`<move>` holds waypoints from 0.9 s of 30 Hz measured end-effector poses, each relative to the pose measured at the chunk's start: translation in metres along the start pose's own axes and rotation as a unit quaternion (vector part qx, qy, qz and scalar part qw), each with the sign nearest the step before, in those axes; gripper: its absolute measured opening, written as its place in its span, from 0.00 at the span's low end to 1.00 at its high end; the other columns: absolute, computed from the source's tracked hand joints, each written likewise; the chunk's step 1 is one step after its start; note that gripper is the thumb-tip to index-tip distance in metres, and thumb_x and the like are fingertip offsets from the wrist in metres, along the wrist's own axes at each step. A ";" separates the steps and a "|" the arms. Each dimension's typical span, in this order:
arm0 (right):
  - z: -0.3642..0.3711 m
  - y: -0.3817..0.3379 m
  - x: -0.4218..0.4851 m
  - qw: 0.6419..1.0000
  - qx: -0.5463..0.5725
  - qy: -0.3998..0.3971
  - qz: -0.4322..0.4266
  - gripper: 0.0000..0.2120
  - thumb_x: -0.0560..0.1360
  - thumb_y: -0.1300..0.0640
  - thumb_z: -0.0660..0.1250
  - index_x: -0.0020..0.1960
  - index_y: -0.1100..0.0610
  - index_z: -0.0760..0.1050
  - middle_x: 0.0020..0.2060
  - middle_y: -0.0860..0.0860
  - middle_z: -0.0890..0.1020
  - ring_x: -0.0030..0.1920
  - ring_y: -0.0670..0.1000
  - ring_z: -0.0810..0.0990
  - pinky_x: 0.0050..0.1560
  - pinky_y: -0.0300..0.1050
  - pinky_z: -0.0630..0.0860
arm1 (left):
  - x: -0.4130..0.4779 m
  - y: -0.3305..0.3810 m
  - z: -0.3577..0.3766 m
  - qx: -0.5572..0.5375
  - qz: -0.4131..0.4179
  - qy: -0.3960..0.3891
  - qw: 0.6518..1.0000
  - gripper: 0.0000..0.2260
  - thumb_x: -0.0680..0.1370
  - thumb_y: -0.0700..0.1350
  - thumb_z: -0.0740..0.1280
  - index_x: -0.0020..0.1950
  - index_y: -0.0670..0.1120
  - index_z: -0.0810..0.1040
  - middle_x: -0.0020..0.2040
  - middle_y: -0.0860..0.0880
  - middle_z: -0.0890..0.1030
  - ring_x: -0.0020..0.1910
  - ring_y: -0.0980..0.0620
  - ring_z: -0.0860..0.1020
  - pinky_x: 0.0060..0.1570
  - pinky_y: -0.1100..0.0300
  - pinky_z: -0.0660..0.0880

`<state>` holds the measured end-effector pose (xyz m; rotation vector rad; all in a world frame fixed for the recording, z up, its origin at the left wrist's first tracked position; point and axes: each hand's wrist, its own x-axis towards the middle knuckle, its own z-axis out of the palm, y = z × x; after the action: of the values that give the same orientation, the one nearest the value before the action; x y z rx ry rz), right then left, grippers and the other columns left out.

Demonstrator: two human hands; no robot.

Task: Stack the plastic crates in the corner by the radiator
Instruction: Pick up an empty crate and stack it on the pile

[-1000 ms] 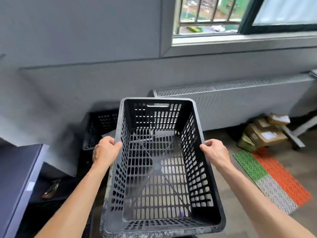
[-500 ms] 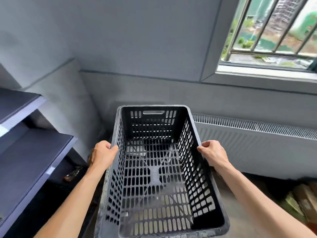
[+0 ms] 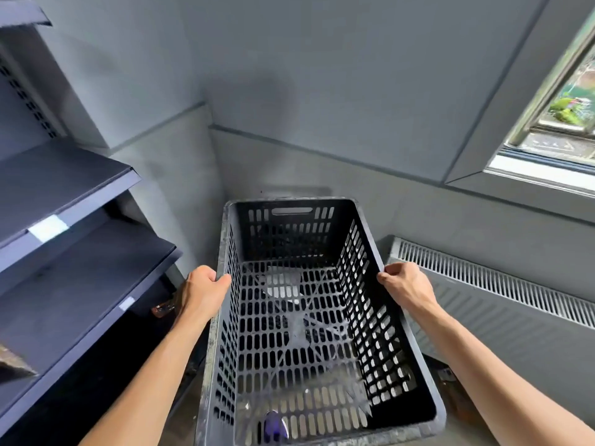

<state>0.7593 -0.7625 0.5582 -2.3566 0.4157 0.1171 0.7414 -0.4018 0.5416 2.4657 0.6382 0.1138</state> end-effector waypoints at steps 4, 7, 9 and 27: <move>0.019 -0.015 0.033 0.999 -0.029 -0.022 0.000 0.10 0.72 0.54 0.69 0.41 0.61 0.80 0.29 0.51 0.81 0.32 0.52 0.79 0.42 0.49 0.79 | 0.032 -0.006 0.013 0.006 -0.022 -0.006 1.000 0.17 0.74 0.50 0.67 0.33 0.49 0.61 0.29 0.48 0.64 0.28 0.48 0.64 0.31 0.57 0.60; 0.026 -0.028 0.059 0.998 -0.046 -0.036 -0.002 0.11 0.72 0.54 0.69 0.36 0.60 0.77 0.25 0.48 0.76 0.27 0.50 0.74 0.34 0.44 0.72 | 0.056 -0.005 0.022 0.001 -0.031 -0.017 0.999 0.16 0.73 0.50 0.66 0.33 0.49 0.61 0.29 0.49 0.63 0.28 0.48 0.64 0.31 0.58 0.61; 0.026 -0.037 0.075 0.998 -0.052 -0.039 -0.008 0.11 0.73 0.54 0.69 0.37 0.61 0.78 0.25 0.49 0.76 0.27 0.51 0.73 0.32 0.42 0.70 | 0.069 -0.003 0.027 0.004 -0.036 -0.027 0.999 0.16 0.74 0.51 0.66 0.33 0.50 0.62 0.28 0.49 0.64 0.27 0.48 0.65 0.31 0.58 0.61; 0.050 -0.106 0.238 0.974 -0.090 -0.179 -0.107 0.18 0.73 0.51 0.67 0.52 0.65 0.79 0.41 0.59 0.85 0.42 0.59 0.83 0.44 0.50 0.80 | 0.100 0.032 0.065 0.011 -0.189 0.021 0.982 0.18 0.76 0.55 0.64 0.33 0.46 0.66 0.27 0.47 0.74 0.27 0.46 0.77 0.30 0.59 0.71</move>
<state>1.0206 -0.7185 0.5433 -2.4721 -0.0261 0.4867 0.8573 -0.4110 0.4997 2.3210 1.1156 0.0089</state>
